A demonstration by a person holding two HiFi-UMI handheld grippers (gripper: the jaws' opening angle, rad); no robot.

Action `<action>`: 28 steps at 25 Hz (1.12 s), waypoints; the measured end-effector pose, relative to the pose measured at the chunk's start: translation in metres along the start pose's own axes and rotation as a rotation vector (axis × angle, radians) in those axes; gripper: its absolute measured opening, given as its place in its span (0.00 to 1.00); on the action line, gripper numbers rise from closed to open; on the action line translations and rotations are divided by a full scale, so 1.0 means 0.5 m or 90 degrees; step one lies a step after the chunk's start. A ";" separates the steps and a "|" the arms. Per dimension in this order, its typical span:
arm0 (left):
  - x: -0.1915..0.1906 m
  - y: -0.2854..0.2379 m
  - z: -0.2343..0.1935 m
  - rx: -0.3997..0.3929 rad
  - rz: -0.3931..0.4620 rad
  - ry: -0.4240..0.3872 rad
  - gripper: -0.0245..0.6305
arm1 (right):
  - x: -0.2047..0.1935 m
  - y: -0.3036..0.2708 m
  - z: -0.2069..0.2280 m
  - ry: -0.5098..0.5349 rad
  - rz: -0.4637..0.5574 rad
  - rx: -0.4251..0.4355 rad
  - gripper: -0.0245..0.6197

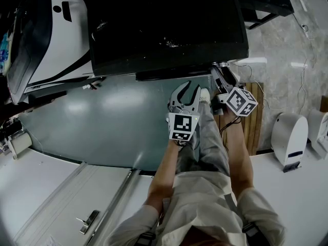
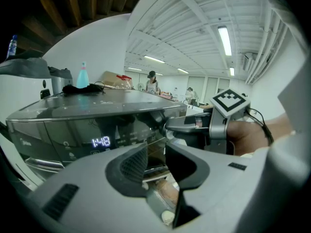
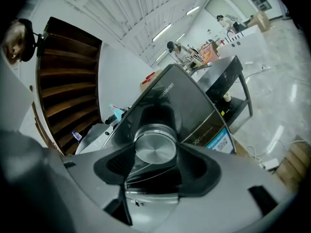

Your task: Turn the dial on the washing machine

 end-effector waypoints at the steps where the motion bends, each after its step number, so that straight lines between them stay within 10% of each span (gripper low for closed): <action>1: 0.000 0.000 0.001 0.000 0.000 0.000 0.22 | 0.000 0.000 0.001 -0.010 0.004 0.004 0.46; 28: 0.002 -0.003 0.007 -0.002 -0.001 -0.002 0.22 | -0.002 0.002 0.009 -0.265 0.102 0.086 0.46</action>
Point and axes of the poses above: the fingertips, and each gripper's own axes: y backward along the fingers, z to its right, x out of its top, the point moved 3 cm from there along y, backward along the fingers, and after that the axes turned 12 degrees about x, right-handed, at the moved point
